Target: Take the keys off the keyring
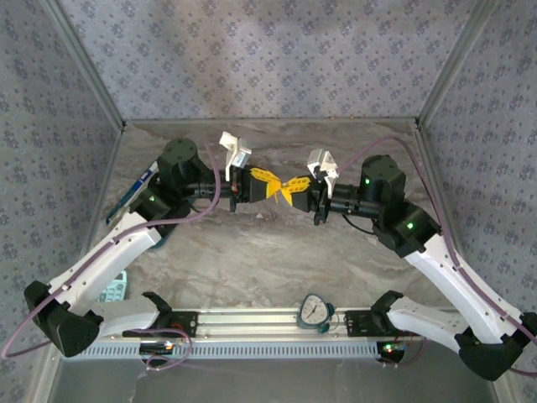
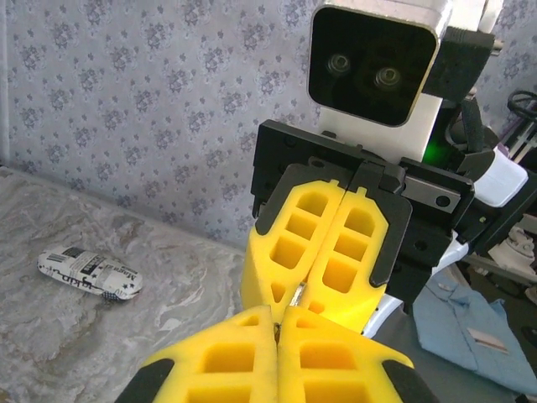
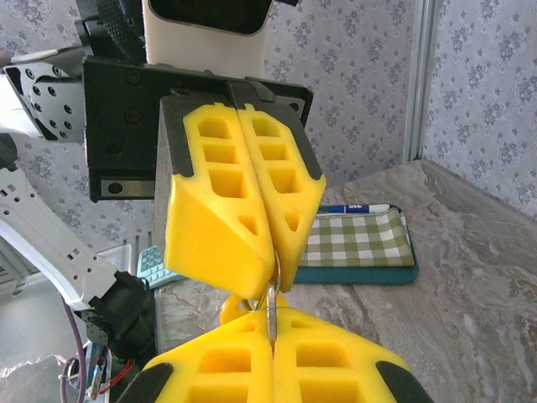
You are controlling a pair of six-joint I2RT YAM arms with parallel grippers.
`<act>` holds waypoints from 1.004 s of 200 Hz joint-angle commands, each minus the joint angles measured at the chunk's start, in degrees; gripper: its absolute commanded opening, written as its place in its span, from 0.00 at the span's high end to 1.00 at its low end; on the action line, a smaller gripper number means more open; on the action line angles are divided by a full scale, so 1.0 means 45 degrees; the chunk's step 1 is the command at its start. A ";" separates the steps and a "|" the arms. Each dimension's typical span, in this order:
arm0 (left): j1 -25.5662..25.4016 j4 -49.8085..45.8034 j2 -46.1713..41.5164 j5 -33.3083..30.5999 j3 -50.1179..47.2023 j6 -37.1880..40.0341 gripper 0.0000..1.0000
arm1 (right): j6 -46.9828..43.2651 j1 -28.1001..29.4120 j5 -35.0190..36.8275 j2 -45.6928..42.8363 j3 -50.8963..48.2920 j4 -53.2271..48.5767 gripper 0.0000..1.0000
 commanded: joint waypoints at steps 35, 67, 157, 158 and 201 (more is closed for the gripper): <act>0.0743 0.2349 -0.1003 -0.0770 -0.0919 -0.1308 0.98 | 0.0170 -0.0055 0.0011 -0.0471 -0.0038 0.0193 1.00; 0.0755 0.2422 -0.1226 -0.1064 -0.1142 -0.1329 0.90 | 0.0171 -0.0060 0.0022 -0.0511 -0.0017 0.0197 1.00; 0.0714 0.1854 -0.0942 -0.0513 -0.0560 -0.0978 0.63 | 0.0170 -0.0060 -0.0285 -0.0302 0.0126 0.0016 1.00; 0.0709 0.1823 -0.0929 -0.0471 -0.0534 -0.0958 0.63 | 0.0170 -0.0060 -0.0288 -0.0290 0.0130 0.0003 1.00; 0.0310 -0.0064 -0.0111 0.0328 0.0766 0.0180 0.60 | 0.0131 -0.0009 -0.0524 -0.0026 0.0326 -0.0212 1.00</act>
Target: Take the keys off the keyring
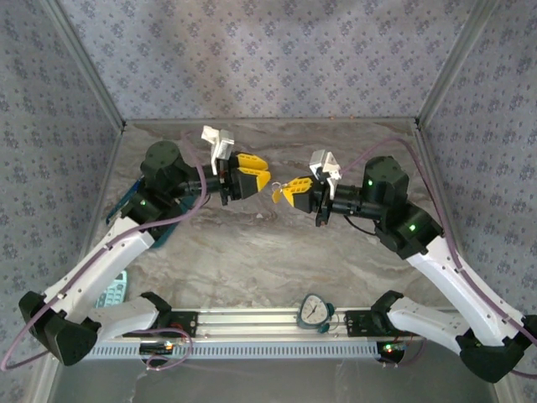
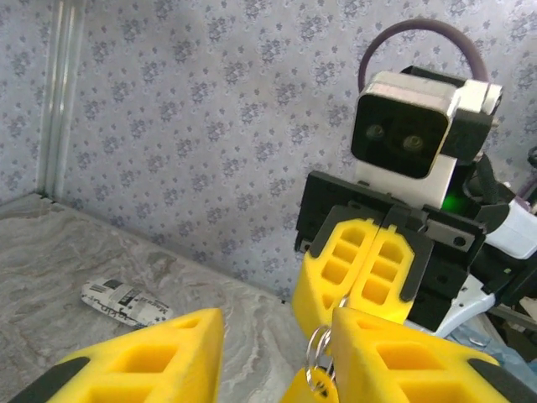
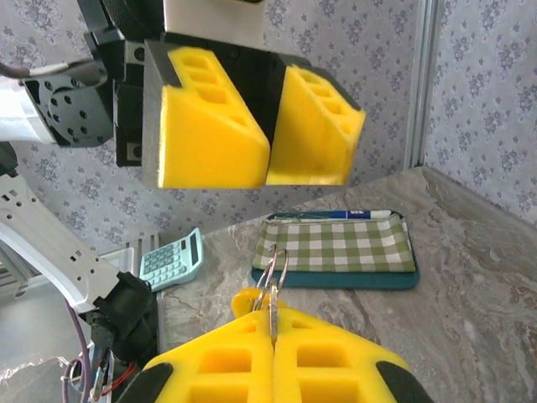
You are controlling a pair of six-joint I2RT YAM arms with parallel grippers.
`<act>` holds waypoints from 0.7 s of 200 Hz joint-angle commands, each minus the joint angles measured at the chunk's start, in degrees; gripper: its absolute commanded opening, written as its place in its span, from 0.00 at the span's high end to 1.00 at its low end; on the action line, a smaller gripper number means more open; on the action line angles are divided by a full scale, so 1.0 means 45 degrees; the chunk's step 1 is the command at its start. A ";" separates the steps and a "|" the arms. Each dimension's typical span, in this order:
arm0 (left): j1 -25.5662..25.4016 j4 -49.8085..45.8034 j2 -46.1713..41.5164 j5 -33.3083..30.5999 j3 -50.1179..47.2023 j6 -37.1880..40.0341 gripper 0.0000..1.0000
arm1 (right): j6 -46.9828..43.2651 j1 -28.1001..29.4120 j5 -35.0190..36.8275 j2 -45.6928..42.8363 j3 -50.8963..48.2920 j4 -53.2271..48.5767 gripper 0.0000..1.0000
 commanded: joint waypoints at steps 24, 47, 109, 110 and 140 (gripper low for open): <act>-0.0454 -0.2326 0.0617 0.0858 0.1463 0.1708 0.66 | 0.0069 0.0018 -0.0369 0.0167 0.0497 -0.0286 1.00; -0.0475 -0.3475 0.0800 0.0882 0.1923 0.2380 0.68 | -0.0010 0.0004 -0.0370 0.0206 0.0519 -0.0433 1.00; -0.0529 -0.4328 0.0839 0.0897 0.2088 0.2969 0.70 | -0.0020 -0.0004 -0.0388 0.0282 0.0519 -0.0550 1.00; -0.0531 -0.4337 0.0844 0.0897 0.2088 0.2969 0.70 | -0.0020 -0.0004 -0.0389 0.0282 0.0519 -0.0551 1.00; -0.0543 -0.4345 0.0794 0.0936 0.2043 0.2998 0.77 | -0.0019 -0.0021 -0.0350 0.0272 0.0909 -0.0571 1.00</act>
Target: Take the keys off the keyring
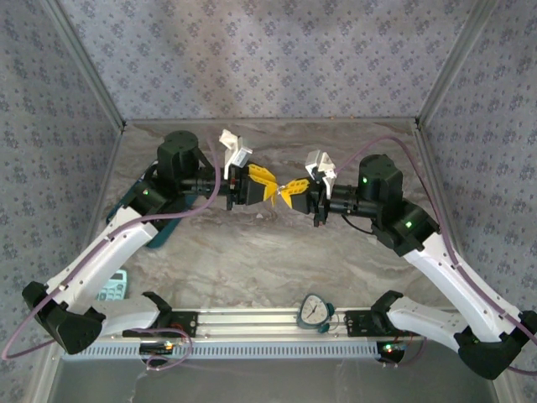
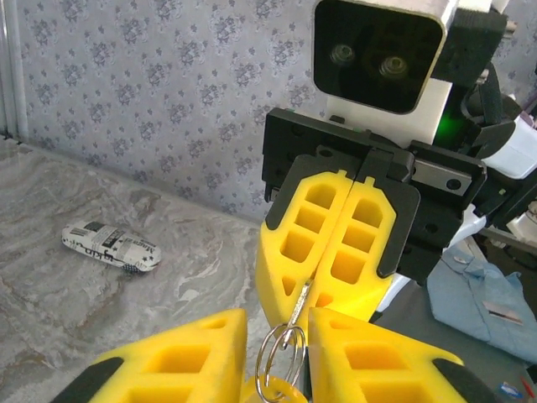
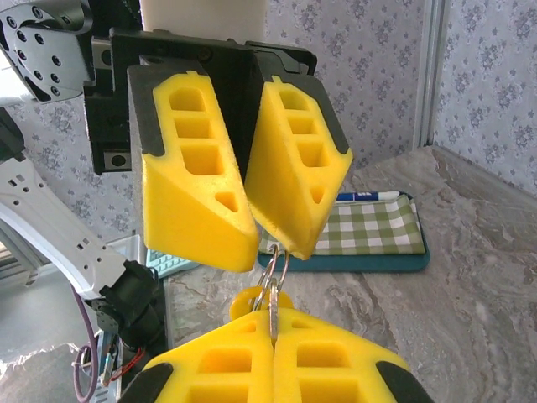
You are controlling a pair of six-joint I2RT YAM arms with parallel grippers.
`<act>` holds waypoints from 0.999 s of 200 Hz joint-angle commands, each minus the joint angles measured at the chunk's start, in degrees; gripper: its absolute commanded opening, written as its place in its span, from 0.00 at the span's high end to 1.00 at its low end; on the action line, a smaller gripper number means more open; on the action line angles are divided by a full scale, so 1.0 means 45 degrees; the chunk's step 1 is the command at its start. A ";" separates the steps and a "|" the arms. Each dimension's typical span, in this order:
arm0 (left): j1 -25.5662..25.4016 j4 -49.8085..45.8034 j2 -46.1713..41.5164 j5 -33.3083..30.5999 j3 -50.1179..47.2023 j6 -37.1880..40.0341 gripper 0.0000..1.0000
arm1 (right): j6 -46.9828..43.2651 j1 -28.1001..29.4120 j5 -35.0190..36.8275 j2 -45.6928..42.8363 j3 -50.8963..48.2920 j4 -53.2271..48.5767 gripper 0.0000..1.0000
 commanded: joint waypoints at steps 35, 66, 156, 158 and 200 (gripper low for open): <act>-0.0097 -0.0096 -0.0023 0.0361 0.0377 0.0339 0.96 | 0.0024 -0.0001 -0.0200 -0.0004 0.0788 -0.0184 1.00; -0.0096 0.0898 -0.0229 -0.0022 -0.0058 -0.0275 1.00 | 0.0005 0.0001 -0.0159 -0.0059 0.0711 -0.0177 1.00; 0.0449 0.7007 -0.0831 -0.1286 -0.2368 -0.5496 1.00 | -0.0581 0.1269 0.1699 -0.1768 -0.2285 0.3585 1.00; 0.0428 0.7061 -0.0810 -0.1283 -0.2371 -0.5531 1.00 | -0.0635 0.1337 0.1796 -0.1788 -0.2314 0.3594 1.00; 0.0233 0.6761 -0.1025 -0.1272 -0.2451 -0.5206 0.98 | -0.1068 0.1701 0.2595 -0.1610 -0.1694 0.2676 1.00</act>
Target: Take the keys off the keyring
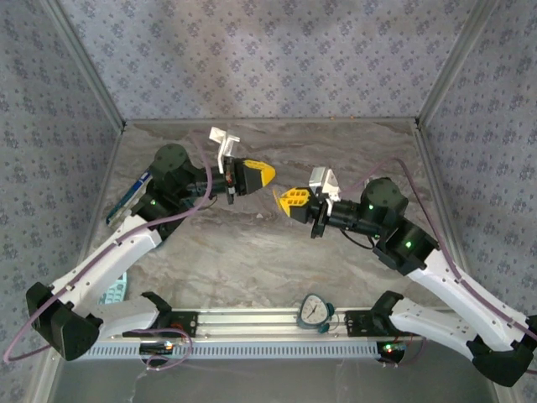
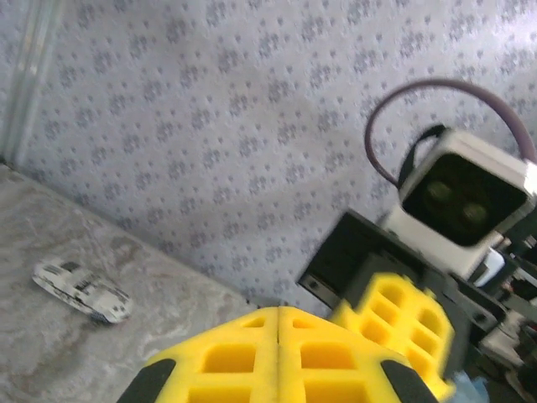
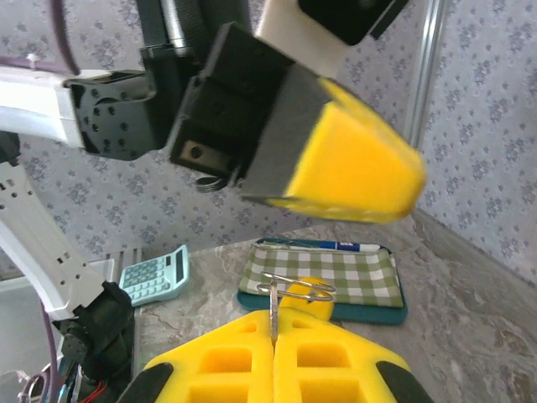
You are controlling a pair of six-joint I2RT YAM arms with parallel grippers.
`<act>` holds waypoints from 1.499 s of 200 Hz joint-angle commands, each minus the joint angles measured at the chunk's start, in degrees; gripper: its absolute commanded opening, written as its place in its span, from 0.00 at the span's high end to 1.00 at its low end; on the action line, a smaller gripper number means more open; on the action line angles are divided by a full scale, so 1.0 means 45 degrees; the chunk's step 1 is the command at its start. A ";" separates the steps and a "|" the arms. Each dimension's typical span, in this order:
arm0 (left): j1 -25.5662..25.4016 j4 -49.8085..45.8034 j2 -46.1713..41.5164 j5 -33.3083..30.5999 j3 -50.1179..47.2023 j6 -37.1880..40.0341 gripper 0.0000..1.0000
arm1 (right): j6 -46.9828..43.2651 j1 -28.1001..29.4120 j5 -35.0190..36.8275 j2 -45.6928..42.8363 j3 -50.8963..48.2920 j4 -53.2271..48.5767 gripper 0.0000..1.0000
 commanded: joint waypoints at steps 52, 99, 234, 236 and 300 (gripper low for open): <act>-0.0024 -0.0858 -0.1001 -0.0504 0.0123 0.1403 0.64 | -0.0619 -0.0413 -0.0283 0.0120 0.1225 -0.1525 1.00; -0.0024 -0.1584 -0.0320 0.1644 0.0837 0.1505 0.47 | -0.0547 -0.1010 -0.2704 0.0406 0.1722 -0.1881 1.00; -0.0569 -0.1430 0.0289 0.4087 0.0879 0.0738 0.30 | 0.0114 -0.1255 -0.4165 0.0765 0.1986 -0.1075 1.00; -0.0582 -0.1495 0.0304 0.4064 0.0896 0.0767 0.30 | 0.0106 -0.1249 -0.4185 0.0764 0.1988 -0.1063 1.00; -0.0631 -0.1445 0.0352 0.4060 0.1041 0.0855 0.50 | 0.0045 -0.1286 -0.4110 0.0764 0.1973 -0.1181 1.00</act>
